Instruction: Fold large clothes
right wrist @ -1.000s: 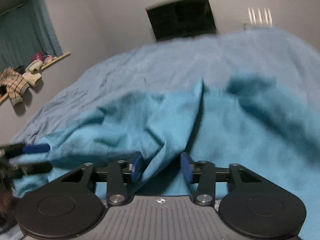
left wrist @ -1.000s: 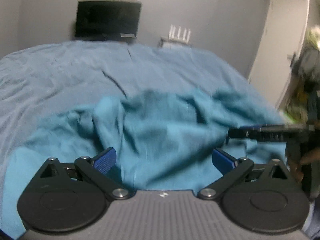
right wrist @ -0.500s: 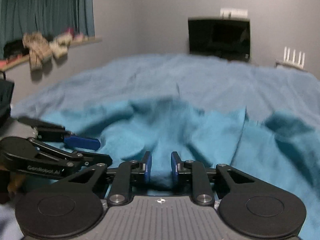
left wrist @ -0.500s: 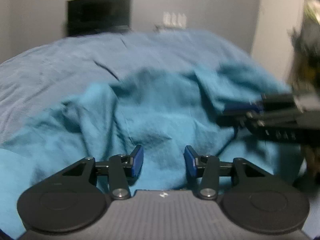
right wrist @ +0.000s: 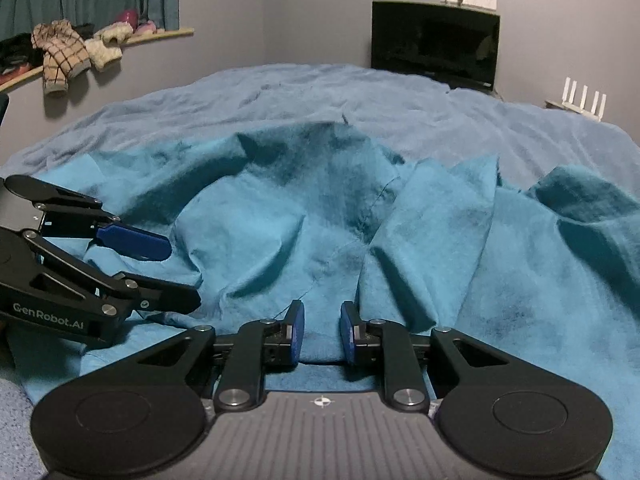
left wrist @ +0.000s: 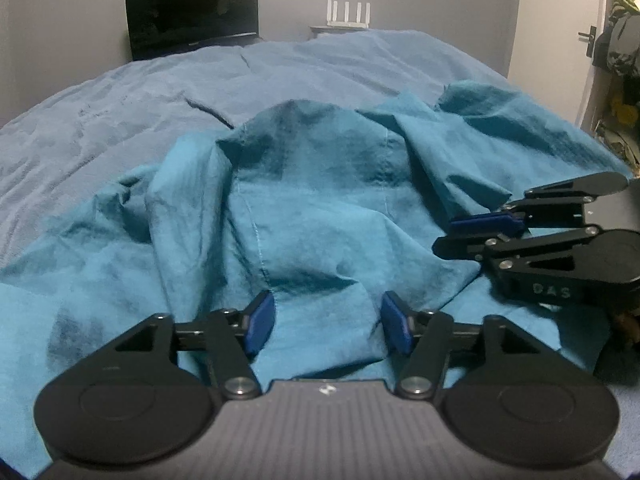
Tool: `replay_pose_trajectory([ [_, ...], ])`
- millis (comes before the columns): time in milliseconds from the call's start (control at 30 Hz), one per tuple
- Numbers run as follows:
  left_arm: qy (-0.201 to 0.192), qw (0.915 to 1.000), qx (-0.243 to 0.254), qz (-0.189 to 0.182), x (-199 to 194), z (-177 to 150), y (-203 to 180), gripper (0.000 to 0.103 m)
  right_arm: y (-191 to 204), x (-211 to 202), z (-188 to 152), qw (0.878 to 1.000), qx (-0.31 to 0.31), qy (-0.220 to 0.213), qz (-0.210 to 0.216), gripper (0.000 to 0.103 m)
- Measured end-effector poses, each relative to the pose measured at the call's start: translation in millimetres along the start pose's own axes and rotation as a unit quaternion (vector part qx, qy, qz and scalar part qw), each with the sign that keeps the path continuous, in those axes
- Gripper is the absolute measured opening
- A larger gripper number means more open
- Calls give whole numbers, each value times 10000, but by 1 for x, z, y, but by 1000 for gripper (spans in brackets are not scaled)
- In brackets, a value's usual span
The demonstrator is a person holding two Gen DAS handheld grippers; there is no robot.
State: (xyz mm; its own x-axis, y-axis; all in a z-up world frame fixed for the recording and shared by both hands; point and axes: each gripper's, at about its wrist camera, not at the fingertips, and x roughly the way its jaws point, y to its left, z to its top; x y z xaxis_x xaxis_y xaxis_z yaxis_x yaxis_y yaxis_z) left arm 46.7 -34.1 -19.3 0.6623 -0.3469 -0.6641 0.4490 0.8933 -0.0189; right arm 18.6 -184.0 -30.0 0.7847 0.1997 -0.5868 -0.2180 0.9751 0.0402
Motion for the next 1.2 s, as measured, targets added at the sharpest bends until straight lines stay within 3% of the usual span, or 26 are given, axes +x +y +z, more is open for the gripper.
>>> replay_pose_trajectory([
  [133,-352,9986,-240,-321,-35,10,15,81,-16,-31,10,9973,388,-537,324,50],
  [233,-775,9940,-604,-489,-65,29,41,86,-36,-52,28,9962,430,-754,65,51],
  [300,-1080,9905,-835,-147,-80,44,62,94,-58,-62,42,9951,491,-843,-165,54],
  [400,-1260,9849,-915,762,-84,59,89,95,-95,-67,56,9932,464,-824,-682,56],
  [500,-966,9795,-1212,1285,-65,63,124,95,-132,-58,62,9902,502,-566,-1170,58],
  [633,-368,9711,-1932,1352,-26,50,165,95,-171,-26,66,9907,598,-39,-1222,66],
  [700,-232,9672,-1986,1566,-12,39,176,95,-183,-11,65,9907,539,121,-1241,69],
  [767,-100,9694,-1782,1684,1,32,180,95,-191,3,64,9912,502,253,-1199,72],
  [833,71,9744,-1509,1663,10,24,184,95,-198,15,60,9915,458,323,-1176,81],
  [967,275,9827,-1029,1514,29,9,184,95,-202,29,48,9888,352,138,-1443,86],
  [1067,197,9887,-976,1119,38,5,187,95,-219,39,38,9901,800,215,-1133,88],
  [1200,3,9897,-1141,869,47,2,199,95,-255,44,26,9838,1711,292,-452,90],
])
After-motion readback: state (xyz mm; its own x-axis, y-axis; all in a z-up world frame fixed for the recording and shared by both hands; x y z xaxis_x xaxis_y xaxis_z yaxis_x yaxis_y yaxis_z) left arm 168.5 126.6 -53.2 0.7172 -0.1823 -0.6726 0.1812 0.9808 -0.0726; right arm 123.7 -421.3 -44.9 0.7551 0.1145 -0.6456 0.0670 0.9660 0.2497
